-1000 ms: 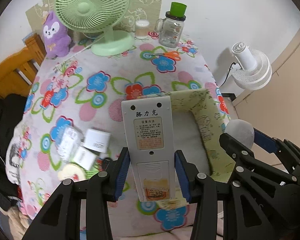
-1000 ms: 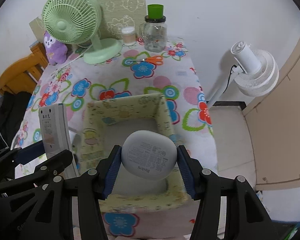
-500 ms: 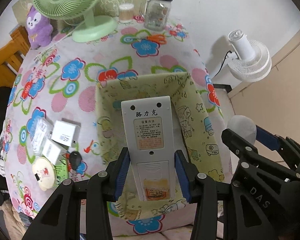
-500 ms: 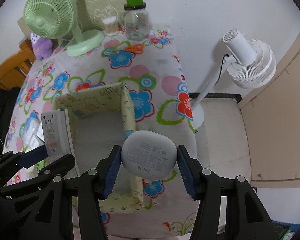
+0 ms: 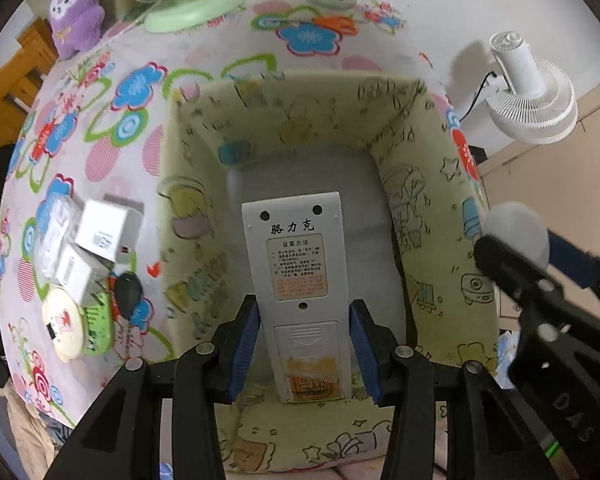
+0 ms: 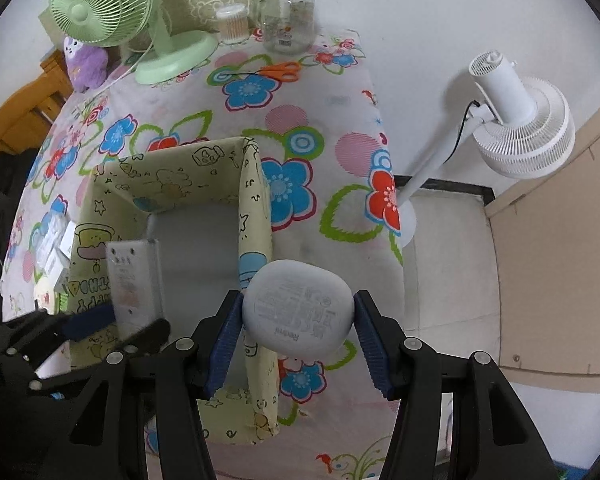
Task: Organize rigid objects
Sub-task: 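Lift and carry the white box and earbud case over the fabric basket, then open left tool to drop the box while right tool releases the earbud case into basket, then withdraw both tools from the basket back over the table objects, then move right tool to the small white charger while left tool hovers over the round mirror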
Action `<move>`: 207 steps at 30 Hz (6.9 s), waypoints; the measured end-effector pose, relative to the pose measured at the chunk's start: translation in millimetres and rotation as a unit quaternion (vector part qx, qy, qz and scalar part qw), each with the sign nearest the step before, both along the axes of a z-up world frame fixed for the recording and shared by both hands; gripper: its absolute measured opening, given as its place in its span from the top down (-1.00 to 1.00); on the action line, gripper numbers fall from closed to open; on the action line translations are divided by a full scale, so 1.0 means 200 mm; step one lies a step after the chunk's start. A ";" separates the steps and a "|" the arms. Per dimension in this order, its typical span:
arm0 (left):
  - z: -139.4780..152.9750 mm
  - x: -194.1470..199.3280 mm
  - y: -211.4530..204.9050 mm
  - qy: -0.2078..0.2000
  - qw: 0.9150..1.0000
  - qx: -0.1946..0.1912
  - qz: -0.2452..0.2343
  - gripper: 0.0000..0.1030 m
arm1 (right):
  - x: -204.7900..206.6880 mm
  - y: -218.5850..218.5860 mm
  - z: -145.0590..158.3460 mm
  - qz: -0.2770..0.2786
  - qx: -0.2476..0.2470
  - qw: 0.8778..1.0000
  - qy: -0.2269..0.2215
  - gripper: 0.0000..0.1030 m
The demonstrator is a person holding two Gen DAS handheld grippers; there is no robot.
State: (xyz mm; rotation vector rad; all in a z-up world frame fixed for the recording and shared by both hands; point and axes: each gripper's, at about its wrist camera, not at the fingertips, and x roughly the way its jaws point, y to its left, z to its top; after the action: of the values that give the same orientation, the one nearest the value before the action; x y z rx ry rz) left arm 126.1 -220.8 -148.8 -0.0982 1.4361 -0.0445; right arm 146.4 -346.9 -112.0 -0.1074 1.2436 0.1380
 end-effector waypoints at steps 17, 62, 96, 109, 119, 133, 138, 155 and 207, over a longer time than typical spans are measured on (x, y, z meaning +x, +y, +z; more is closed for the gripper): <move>0.15 0.00 0.01 -0.037 0.999 0.025 -0.020 -0.55 | -0.01 0.05 0.06 0.000 0.018 1.000 -0.012 -0.15; 0.24 -0.20 0.34 -0.044 0.989 0.080 -0.120 -0.79 | -0.26 0.28 0.00 -0.094 0.040 0.995 0.011 -0.71; 0.52 -0.37 0.83 -0.141 0.983 0.008 -0.116 -0.79 | -0.53 0.66 0.37 -0.093 0.038 0.992 -0.081 -0.71; 0.55 -0.49 1.11 -0.179 0.977 0.020 -0.111 -0.79 | -0.65 0.92 0.40 -0.088 0.047 0.990 -0.100 -0.70; 0.49 -0.56 1.29 -0.171 0.978 0.016 -0.120 -0.78 | -0.72 1.08 0.35 -0.088 0.054 0.991 -0.085 -0.70; 0.35 -0.52 1.36 -0.162 0.978 0.015 -0.133 -0.71 | -0.67 1.25 0.24 -0.058 0.046 0.994 -0.084 -0.69; 0.28 -0.49 1.36 -0.170 0.976 0.025 -0.136 -0.69 | -0.62 1.30 0.17 -0.037 0.045 0.995 -0.081 -0.69; -0.07 -0.37 1.34 -0.107 0.986 -0.027 -0.124 -0.69 | -0.47 1.30 -0.19 -0.036 0.055 0.997 -0.049 -0.68; -0.29 -0.25 1.46 -0.045 0.994 -0.016 -0.098 -0.63 | -0.15 1.49 -0.46 0.003 0.031 1.000 -0.005 -0.68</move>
State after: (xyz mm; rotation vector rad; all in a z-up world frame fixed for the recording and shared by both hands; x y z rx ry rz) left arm 76.9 70.2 -206.7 0.0178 1.3518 -0.2310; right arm 116.6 -49.1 -205.0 -0.0581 1.2287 0.1802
